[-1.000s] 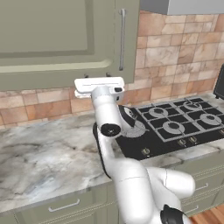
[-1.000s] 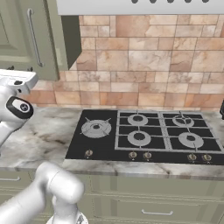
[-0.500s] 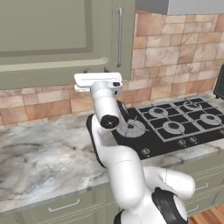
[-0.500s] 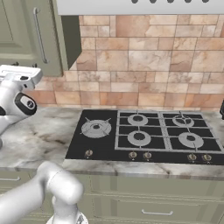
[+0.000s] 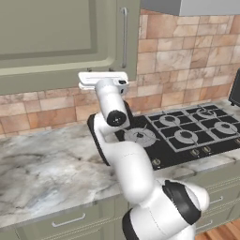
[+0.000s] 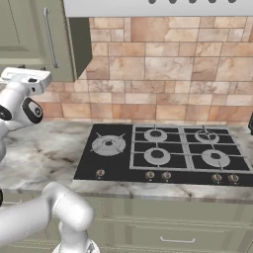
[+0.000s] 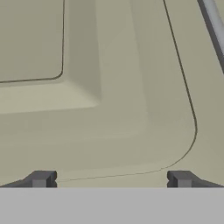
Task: Close all open cabinet doors.
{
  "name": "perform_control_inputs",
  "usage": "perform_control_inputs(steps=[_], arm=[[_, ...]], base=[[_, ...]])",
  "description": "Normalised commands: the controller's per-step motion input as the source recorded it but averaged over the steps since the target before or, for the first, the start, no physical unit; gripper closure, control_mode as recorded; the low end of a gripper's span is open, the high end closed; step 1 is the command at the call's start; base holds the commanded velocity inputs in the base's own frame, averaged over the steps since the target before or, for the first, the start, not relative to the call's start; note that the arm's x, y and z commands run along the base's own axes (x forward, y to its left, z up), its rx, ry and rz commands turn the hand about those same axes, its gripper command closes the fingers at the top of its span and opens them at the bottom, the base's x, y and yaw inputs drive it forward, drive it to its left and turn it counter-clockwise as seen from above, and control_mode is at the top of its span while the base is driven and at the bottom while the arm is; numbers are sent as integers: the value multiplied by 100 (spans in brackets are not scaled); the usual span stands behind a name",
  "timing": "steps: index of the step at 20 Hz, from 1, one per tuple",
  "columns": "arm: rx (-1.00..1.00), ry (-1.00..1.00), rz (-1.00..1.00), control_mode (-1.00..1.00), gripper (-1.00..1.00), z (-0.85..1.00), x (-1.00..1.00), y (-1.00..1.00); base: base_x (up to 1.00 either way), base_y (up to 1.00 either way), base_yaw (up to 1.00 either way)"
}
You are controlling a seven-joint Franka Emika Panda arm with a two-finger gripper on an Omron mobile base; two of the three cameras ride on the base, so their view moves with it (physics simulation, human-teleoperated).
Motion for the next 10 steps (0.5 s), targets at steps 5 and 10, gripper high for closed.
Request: perform_control_inputs(steps=[5,10], arm=[[0,7,3,-100,-100,10,21,0],[0,4,0,-100,-100,8,34,0]], base=[[0,0,0],[0,0,0]])
